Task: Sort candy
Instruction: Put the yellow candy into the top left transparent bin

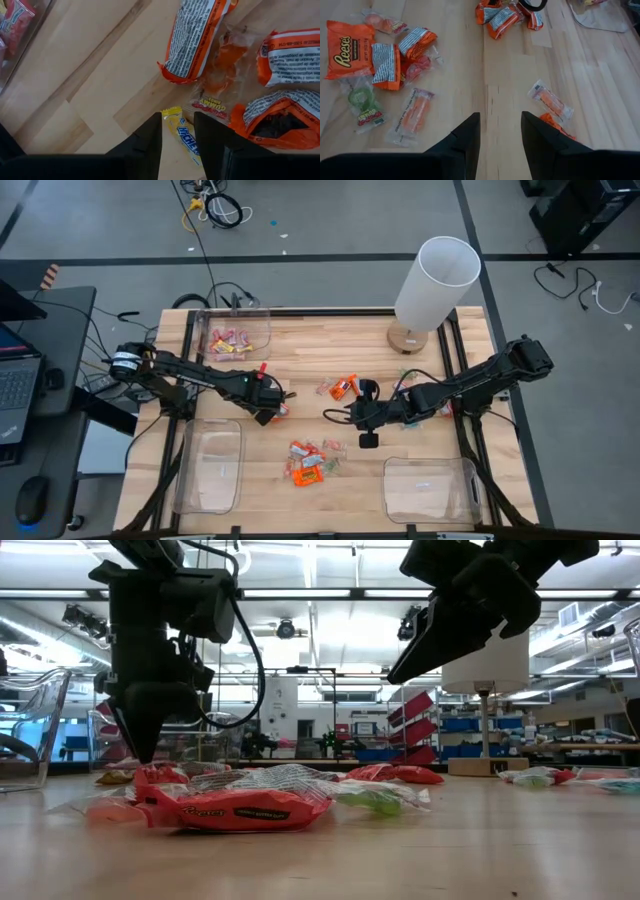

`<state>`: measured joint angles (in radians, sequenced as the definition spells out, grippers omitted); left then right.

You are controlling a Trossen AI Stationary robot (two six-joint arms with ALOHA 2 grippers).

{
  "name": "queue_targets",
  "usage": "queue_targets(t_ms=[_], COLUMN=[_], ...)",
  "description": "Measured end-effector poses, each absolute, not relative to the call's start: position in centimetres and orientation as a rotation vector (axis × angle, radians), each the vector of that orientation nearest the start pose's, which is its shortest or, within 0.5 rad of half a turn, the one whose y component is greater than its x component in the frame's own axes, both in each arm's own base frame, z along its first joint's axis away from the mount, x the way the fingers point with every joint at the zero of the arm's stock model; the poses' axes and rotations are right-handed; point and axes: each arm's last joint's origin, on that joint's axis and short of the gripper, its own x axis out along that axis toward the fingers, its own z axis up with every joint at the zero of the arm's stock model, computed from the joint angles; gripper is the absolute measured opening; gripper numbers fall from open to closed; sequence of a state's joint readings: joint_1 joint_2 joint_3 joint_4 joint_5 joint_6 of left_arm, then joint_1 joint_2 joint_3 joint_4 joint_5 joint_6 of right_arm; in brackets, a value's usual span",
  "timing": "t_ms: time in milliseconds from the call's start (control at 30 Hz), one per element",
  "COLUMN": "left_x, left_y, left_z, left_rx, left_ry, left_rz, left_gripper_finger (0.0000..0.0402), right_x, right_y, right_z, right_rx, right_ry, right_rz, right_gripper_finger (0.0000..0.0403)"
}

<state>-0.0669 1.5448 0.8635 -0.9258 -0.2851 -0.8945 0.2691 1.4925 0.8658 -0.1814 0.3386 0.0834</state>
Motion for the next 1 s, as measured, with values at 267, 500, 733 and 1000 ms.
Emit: queue_targets(t_ms=[267,500,733,1000], left_x=[23.7,23.1,23.1,23.1], left_y=[-0.8,-0.8,-0.8,-0.8], left_z=[16.0,15.0,15.0,14.9], left_rx=[-0.419,-0.438,-0.411,-0.413], left_ry=[1.353,1.379,1.375,1.371], left_rz=[0.837,0.817,0.811,0.81], left_gripper_finger=[0.0117,0.0117,0.0117,0.0117], right_x=[29.0,29.0,29.0,29.0], right_y=[7.0,7.0,7.0,7.0], right_z=[20.3,20.3,20.3,20.3], right_rx=[-0.163,-0.163,-0.163,-0.162], right_ry=[0.767,0.767,0.766,0.766], right_rz=[-0.098,-0.098,-0.098,-0.098], right_gripper_finger=[0.0128,0.0128,0.0128,0.0128])
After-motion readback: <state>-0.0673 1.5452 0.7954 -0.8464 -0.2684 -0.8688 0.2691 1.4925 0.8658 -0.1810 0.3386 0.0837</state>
